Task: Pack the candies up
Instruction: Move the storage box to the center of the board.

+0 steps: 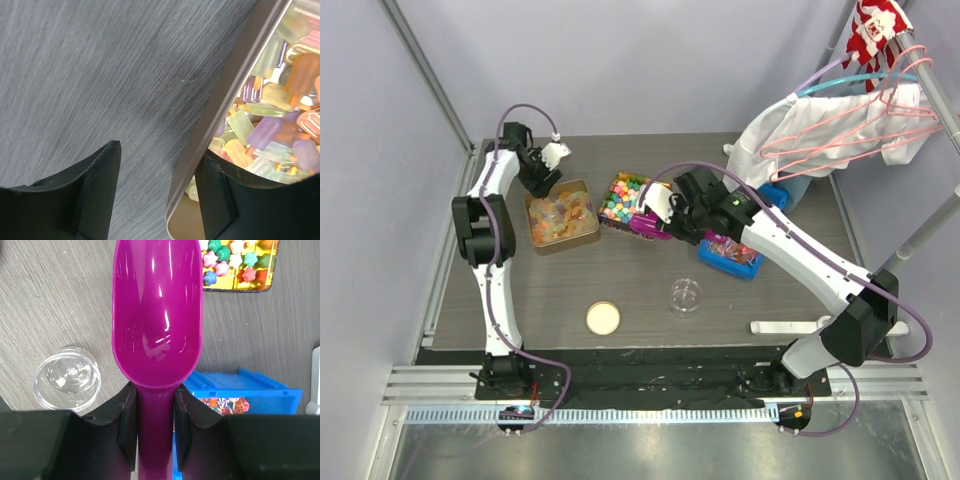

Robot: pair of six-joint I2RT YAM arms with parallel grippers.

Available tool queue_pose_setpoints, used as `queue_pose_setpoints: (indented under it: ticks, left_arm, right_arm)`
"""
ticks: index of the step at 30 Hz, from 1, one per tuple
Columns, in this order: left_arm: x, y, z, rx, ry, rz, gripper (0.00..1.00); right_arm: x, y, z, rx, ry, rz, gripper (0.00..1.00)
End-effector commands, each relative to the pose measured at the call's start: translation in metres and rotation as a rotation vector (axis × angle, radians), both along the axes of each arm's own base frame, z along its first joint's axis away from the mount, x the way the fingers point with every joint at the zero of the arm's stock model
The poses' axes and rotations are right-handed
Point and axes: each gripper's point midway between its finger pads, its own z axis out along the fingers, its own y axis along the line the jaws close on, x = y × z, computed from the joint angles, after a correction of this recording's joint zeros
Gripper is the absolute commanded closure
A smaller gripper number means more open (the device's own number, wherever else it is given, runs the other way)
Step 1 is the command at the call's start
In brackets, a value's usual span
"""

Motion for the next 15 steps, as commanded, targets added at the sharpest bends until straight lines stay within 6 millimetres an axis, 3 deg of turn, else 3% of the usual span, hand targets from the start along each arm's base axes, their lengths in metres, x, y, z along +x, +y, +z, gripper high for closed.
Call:
queue_pose_setpoints:
  ticks: [1, 4, 8, 13, 15]
  left_arm:
    - [0.006, 0.006, -0.015, 0.068, -0.018, -0.034, 0.38]
    - [0.007, 0.004, -0.021, 0.083, -0.021, -0.039, 0.42]
    - [0.006, 0.004, -0.025, 0.103, -0.023, -0.042, 0.62]
    - [-0.009, 0.001, -0.029, 0.116, 0.017, -0.056, 0.76]
    - [-0.015, -0.003, -0.026, 0.11, 0.036, -0.04, 0.9]
  right_arm:
    - [0.007, 0.009, 0.015, 0.045, -0.031, 0.014, 0.99]
    - [0.008, 0.011, 0.014, 0.043, -0.026, 0.018, 0.99]
    - [0.008, 0.012, 0.016, 0.051, -0.021, 0.02, 0.99]
    - [0.008, 0.013, 0.02, 0.056, -0.027, 0.024, 0.99]
    - [0.008, 0.014, 0.021, 0.06, -0.026, 0.025, 0.99]
